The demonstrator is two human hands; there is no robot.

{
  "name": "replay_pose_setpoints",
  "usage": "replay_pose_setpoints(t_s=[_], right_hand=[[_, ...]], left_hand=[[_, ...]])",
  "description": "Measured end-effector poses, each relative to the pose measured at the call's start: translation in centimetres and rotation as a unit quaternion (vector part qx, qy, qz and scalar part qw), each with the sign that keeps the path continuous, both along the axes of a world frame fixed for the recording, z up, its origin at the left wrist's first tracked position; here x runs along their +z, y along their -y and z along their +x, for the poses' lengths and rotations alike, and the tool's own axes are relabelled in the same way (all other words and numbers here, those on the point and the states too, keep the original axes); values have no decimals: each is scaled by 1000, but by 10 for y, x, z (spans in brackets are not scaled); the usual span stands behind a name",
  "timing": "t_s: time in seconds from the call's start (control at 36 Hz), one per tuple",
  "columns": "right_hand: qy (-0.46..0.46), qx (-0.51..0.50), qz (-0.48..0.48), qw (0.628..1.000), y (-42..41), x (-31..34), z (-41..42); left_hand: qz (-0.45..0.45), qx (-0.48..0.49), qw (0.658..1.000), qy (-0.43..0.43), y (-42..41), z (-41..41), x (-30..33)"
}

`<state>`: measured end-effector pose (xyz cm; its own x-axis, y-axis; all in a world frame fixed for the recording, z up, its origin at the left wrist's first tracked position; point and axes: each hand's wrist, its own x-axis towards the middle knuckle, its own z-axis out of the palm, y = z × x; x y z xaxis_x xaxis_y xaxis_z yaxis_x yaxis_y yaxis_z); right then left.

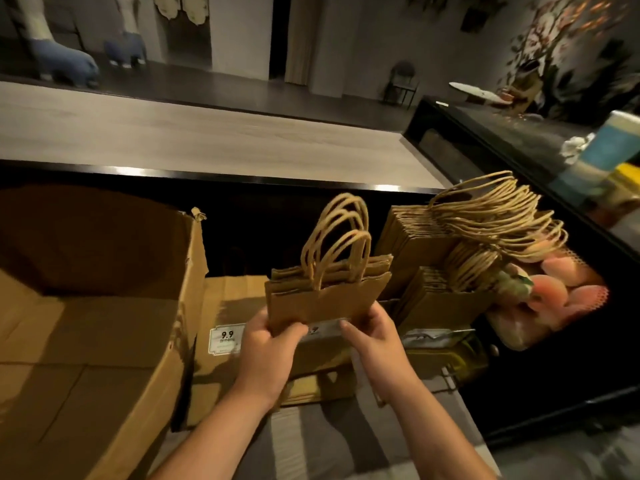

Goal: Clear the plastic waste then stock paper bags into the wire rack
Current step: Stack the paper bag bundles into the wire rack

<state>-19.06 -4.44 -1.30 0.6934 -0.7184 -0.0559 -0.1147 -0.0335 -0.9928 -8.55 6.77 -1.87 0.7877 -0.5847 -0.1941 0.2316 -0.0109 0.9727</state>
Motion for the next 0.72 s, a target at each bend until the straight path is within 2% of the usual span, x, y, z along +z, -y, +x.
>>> replay_pose_setpoints(t_s=[0.14, 0.22, 0.28, 0.39, 0.47, 0.58, 0.72], right_hand=[[-61, -30, 79, 995, 2, -29, -8], [-91, -17, 52, 994, 1, -31, -6], [-86, -13, 21, 996, 1, -25, -5], [-61, -30, -18, 998, 10, -7, -23], [-71, -59, -59, 994, 18, 5, -50], [-184, -98, -124, 970, 46, 6, -97], [-365, 6, -264, 892, 90, -16, -128]], left_hand=[[52, -51, 994, -81, 6, -9, -33], [78, -33, 992, -93, 10, -13, -43], [79, -16, 995, -65, 13, -13, -39], [59, -27, 996, 61, 25, -19, -13], [35, -39, 994, 91, 34, -30, 7], [2, -59, 994, 90, 49, -49, 30], [-54, -95, 990, 91, 80, -67, 49]])
